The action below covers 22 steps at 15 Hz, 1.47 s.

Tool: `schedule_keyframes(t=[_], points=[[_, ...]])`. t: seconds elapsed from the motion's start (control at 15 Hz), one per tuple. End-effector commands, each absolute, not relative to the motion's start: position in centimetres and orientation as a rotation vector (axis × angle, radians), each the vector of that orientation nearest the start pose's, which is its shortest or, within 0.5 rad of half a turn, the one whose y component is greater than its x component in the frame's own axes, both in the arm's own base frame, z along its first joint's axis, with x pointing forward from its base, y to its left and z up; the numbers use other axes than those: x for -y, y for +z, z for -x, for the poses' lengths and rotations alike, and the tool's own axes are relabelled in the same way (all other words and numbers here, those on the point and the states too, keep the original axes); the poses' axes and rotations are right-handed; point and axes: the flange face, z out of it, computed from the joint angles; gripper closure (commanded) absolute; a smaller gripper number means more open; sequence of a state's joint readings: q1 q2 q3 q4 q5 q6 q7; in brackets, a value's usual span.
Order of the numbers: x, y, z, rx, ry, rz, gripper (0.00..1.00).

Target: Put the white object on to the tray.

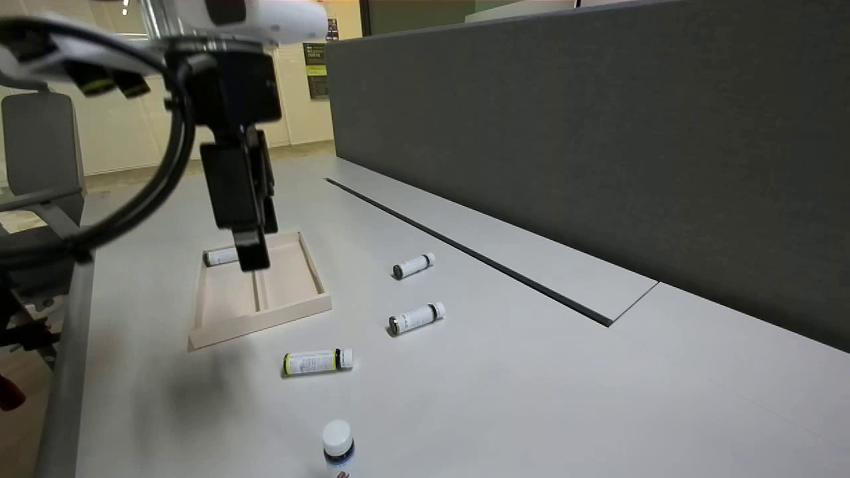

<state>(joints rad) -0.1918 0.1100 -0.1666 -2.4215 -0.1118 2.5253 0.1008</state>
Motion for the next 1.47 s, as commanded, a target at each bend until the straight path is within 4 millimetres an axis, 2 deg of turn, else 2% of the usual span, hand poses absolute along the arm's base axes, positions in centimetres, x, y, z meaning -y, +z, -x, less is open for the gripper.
schedule_keyframes(t=[0.0, 0.2, 0.33, 0.47, 0.67, 0.73, 0.8, 0.87, 1.4], points=[[18.9, 20.8, -46.2, -0.712, 0.005, 3.156, 0.0], [19.1, 16.3, -46.5, -0.756, 0.035, 3.146, 0.0], [19.0, 14.2, -46.9, -0.765, 0.039, 3.148, 0.0], [18.6, 12.9, -47.7, -0.765, 0.042, 3.144, 0.0], [17.8, 12.0, -49.0, -0.756, 0.022, 3.143, 0.0], [17.7, 11.7, -49.3, -0.746, 0.016, 3.153, 0.25], [17.5, 11.6, -49.6, -0.741, 0.007, 3.16, 0.26], [17.4, 11.7, -49.8, -0.74, 0.006, 3.162, 0.32], [18.4, 12.8, -50.5, -0.808, 0.02, 3.134, 0.89]])
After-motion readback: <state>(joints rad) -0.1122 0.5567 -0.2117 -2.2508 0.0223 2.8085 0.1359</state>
